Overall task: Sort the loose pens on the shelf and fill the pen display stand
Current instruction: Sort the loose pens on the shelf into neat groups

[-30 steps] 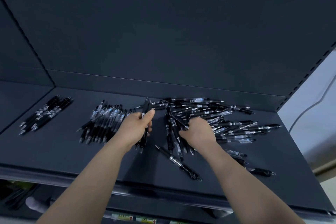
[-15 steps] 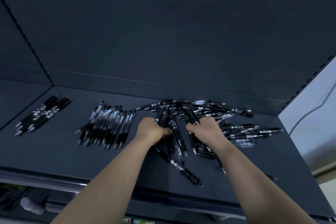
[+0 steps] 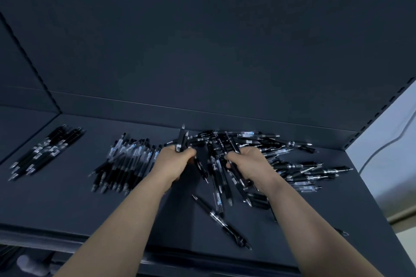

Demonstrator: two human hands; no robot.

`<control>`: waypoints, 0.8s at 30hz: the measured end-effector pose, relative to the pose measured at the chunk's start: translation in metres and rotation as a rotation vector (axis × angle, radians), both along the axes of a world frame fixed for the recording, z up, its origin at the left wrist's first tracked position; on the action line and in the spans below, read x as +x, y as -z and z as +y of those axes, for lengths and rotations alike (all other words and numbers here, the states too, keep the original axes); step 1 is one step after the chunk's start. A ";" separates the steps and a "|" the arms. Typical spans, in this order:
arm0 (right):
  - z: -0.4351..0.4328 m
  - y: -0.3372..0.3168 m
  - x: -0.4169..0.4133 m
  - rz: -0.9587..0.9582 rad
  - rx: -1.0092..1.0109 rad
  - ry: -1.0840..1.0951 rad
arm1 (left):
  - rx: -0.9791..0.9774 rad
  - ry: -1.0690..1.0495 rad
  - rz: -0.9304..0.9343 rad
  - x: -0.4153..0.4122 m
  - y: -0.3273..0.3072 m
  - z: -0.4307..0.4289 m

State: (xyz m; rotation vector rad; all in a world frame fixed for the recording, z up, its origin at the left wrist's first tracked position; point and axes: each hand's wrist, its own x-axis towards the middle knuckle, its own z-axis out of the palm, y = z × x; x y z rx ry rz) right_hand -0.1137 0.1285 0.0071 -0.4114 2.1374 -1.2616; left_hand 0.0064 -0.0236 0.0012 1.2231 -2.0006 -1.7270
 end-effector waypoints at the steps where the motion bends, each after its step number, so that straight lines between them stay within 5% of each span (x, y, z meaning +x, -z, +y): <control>1: -0.003 0.001 0.001 0.028 0.010 -0.010 | -0.027 -0.007 0.019 0.002 0.000 -0.003; 7: -0.030 0.005 0.010 0.364 0.321 -0.121 | -0.157 -0.015 0.154 0.013 -0.002 -0.005; 10: -0.037 0.004 0.013 0.398 0.417 -0.109 | -0.039 0.003 0.148 0.021 -0.007 -0.006; 18: -0.046 0.007 0.019 0.372 0.410 -0.106 | 0.067 0.036 0.181 0.036 -0.023 0.000; 24: -0.038 -0.005 0.008 0.325 0.181 -0.110 | 0.027 -0.010 0.138 0.049 -0.034 -0.002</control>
